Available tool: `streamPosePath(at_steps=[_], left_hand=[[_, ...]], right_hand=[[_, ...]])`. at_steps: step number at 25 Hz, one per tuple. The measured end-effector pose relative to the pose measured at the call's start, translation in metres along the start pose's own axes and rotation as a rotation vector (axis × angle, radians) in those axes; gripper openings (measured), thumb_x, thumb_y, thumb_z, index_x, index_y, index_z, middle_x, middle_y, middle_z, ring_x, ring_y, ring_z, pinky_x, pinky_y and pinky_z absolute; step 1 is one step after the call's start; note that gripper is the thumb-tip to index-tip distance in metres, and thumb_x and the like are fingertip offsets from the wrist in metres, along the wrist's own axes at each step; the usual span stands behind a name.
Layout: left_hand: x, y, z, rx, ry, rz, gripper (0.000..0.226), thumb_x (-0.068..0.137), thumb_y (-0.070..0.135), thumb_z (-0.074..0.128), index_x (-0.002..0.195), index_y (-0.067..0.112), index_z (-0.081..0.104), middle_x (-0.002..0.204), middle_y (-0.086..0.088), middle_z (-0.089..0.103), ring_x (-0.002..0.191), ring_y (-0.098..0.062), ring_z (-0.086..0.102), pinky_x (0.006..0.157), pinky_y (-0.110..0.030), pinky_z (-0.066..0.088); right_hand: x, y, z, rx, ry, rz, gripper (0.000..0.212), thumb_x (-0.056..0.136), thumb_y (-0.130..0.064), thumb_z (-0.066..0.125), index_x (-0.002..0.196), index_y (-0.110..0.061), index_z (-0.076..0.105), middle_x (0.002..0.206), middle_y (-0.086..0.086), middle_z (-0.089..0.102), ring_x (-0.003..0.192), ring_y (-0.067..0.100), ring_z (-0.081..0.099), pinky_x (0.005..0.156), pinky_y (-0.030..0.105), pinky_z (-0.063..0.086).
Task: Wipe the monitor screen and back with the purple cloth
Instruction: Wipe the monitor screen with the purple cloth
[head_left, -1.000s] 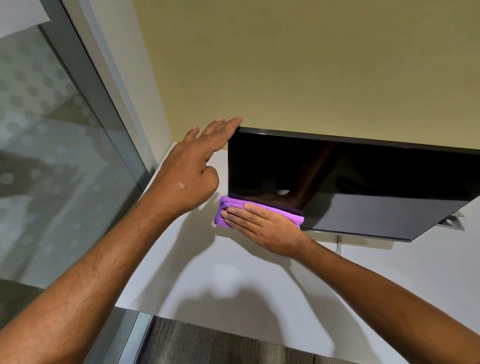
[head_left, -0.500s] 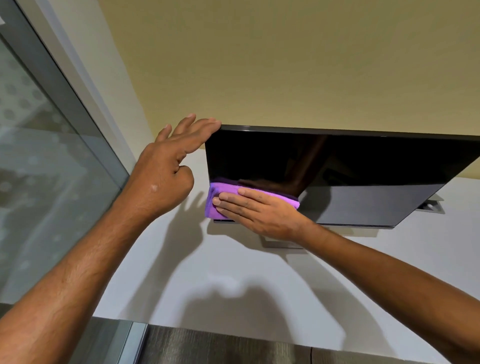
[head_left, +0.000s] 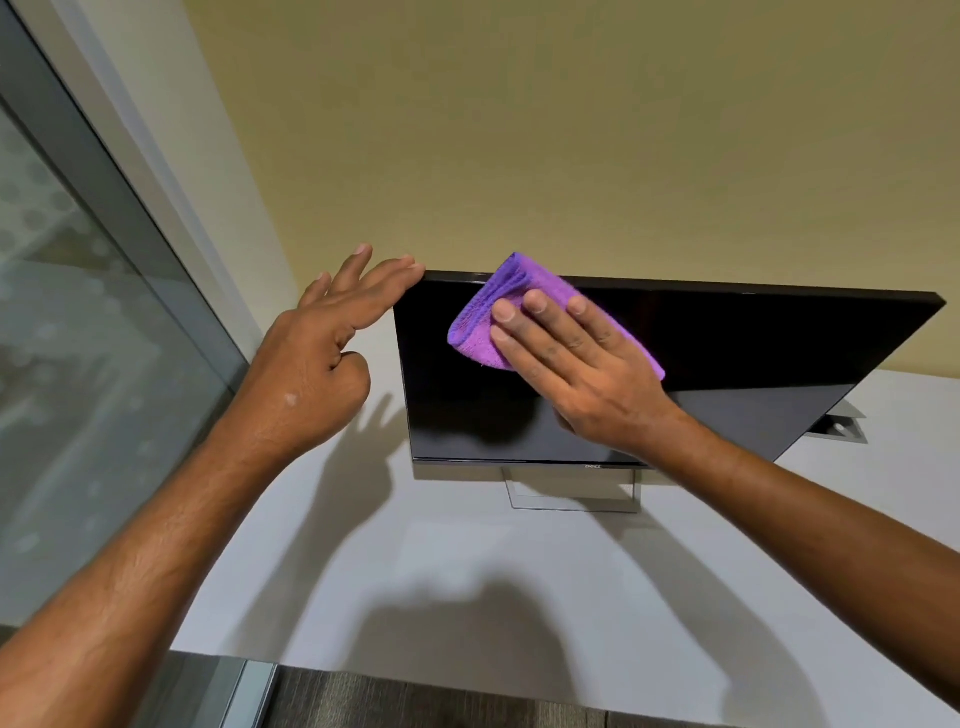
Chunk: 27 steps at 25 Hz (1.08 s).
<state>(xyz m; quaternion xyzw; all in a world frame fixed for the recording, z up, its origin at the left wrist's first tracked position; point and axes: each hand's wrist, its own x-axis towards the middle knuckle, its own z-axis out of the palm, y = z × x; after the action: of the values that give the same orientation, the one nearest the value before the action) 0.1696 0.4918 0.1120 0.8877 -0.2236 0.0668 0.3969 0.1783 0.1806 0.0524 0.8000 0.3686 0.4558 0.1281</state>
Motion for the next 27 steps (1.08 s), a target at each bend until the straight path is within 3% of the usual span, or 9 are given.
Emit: streamPosePath(at_steps=[2, 7, 10, 14, 18, 21, 27], left_hand=[[0.001, 0.000, 0.000, 0.009, 0.002, -0.002, 0.107, 0.063, -0.006, 0.031, 0.161, 0.035, 0.046, 0.167, 0.020, 0.040, 0.161, 0.007, 0.013, 0.137, -0.042, 0.010], [0.004, -0.004, 0.004, 0.049, 0.026, -0.005, 0.110, 0.068, -0.025, 0.037, 0.160, 0.036, 0.047, 0.166, 0.021, 0.041, 0.161, 0.005, 0.015, 0.137, -0.040, 0.011], [0.002, -0.004, 0.008, 0.051, 0.049, -0.006, 0.112, 0.068, -0.030, 0.037, 0.159, 0.035, 0.048, 0.166, 0.022, 0.042, 0.161, 0.005, 0.015, 0.136, -0.033, 0.010], [0.000, -0.003, 0.012, 0.053, 0.090, -0.008, 0.111, 0.069, -0.032, 0.037, 0.159, 0.033, 0.049, 0.165, 0.022, 0.043, 0.161, 0.004, 0.017, 0.135, -0.030, 0.009], [0.000, -0.006, 0.014, 0.052, 0.105, 0.010, 0.110, 0.069, -0.031, 0.036, 0.158, 0.032, 0.051, 0.164, 0.019, 0.046, 0.162, 0.000, 0.019, 0.135, -0.035, 0.012], [0.001, -0.010, 0.014, 0.020, 0.098, 0.030, 0.102, 0.069, -0.016, 0.033, 0.158, 0.032, 0.052, 0.164, 0.018, 0.047, 0.164, -0.004, 0.019, 0.136, -0.046, 0.016], [0.002, -0.014, 0.020, 0.002, 0.090, 0.030, 0.102, 0.068, -0.010, 0.032, 0.159, 0.033, 0.049, 0.167, 0.021, 0.043, 0.165, -0.006, 0.017, 0.133, -0.055, 0.019]], right_hand=[[-0.010, -0.015, 0.009, 0.064, -0.059, -0.046, 0.057, 0.104, -0.001, 0.042, 0.161, -0.006, 0.044, 0.167, 0.010, 0.043, 0.156, 0.029, 0.040, 0.127, 0.049, 0.035], [-0.044, -0.050, 0.036, 0.162, -0.210, -0.142, 0.062, 0.107, -0.009, 0.053, 0.166, -0.005, 0.033, 0.173, 0.010, 0.032, 0.161, 0.025, 0.028, 0.131, 0.043, 0.029], [-0.060, -0.059, 0.045, 0.193, -0.286, -0.249, 0.064, 0.108, -0.007, 0.049, 0.168, -0.004, 0.026, 0.176, 0.008, 0.023, 0.164, 0.023, 0.022, 0.131, 0.041, 0.028], [-0.075, -0.062, 0.050, 0.186, -0.288, -0.329, 0.059, 0.112, -0.007, 0.045, 0.168, -0.004, 0.026, 0.177, 0.007, 0.023, 0.164, 0.022, 0.022, 0.130, 0.040, 0.028], [-0.077, -0.053, 0.045, 0.172, -0.200, -0.259, 0.057, 0.111, -0.006, 0.053, 0.165, -0.006, 0.035, 0.174, 0.006, 0.031, 0.161, 0.020, 0.028, 0.127, 0.039, 0.035], [-0.070, -0.035, 0.031, 0.146, -0.110, -0.155, 0.057, 0.108, -0.008, 0.060, 0.162, -0.009, 0.043, 0.171, 0.002, 0.038, 0.159, 0.019, 0.035, 0.122, 0.039, 0.041], [-0.064, -0.013, 0.018, 0.009, -0.014, 0.055, 0.055, 0.104, -0.007, 0.065, 0.157, -0.014, 0.053, 0.165, 0.000, 0.048, 0.155, 0.021, 0.042, 0.126, 0.043, 0.037]])
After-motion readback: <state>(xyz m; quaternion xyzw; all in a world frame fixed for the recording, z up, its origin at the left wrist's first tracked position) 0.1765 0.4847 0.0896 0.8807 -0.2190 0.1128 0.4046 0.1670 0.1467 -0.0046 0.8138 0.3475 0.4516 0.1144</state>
